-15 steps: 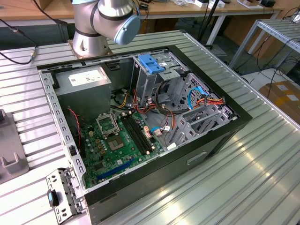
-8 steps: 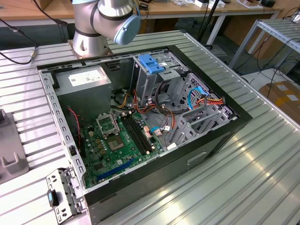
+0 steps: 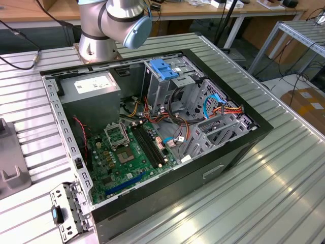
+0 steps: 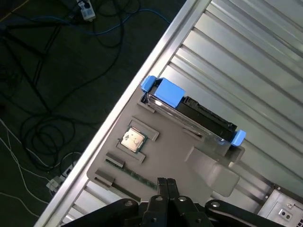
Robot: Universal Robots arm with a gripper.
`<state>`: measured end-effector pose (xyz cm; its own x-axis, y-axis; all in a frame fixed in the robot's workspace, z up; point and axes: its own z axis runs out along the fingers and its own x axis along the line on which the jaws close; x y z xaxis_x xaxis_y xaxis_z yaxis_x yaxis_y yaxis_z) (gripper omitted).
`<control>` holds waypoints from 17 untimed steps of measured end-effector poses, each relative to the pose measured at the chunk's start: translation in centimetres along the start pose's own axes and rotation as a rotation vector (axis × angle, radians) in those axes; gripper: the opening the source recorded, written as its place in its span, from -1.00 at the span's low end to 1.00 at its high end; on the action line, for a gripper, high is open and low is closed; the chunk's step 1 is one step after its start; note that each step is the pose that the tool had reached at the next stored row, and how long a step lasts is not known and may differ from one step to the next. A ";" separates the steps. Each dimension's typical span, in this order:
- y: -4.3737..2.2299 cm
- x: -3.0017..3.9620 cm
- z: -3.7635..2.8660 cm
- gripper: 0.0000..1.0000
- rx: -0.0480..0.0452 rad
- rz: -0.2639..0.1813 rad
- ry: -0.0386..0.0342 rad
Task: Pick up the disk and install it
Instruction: 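Pick up the disk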
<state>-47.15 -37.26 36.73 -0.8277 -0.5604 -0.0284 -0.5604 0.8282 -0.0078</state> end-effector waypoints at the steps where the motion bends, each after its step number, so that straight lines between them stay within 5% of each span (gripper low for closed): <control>1: 0.00 0.00 0.00 -0.80 -0.0005 -0.018 -0.0001; 17: 0.00 0.00 0.00 -0.80 -0.0016 -0.058 -0.0005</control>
<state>-47.15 -37.26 36.73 -0.7939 -0.6074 -0.0284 -0.6075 0.7943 -0.0078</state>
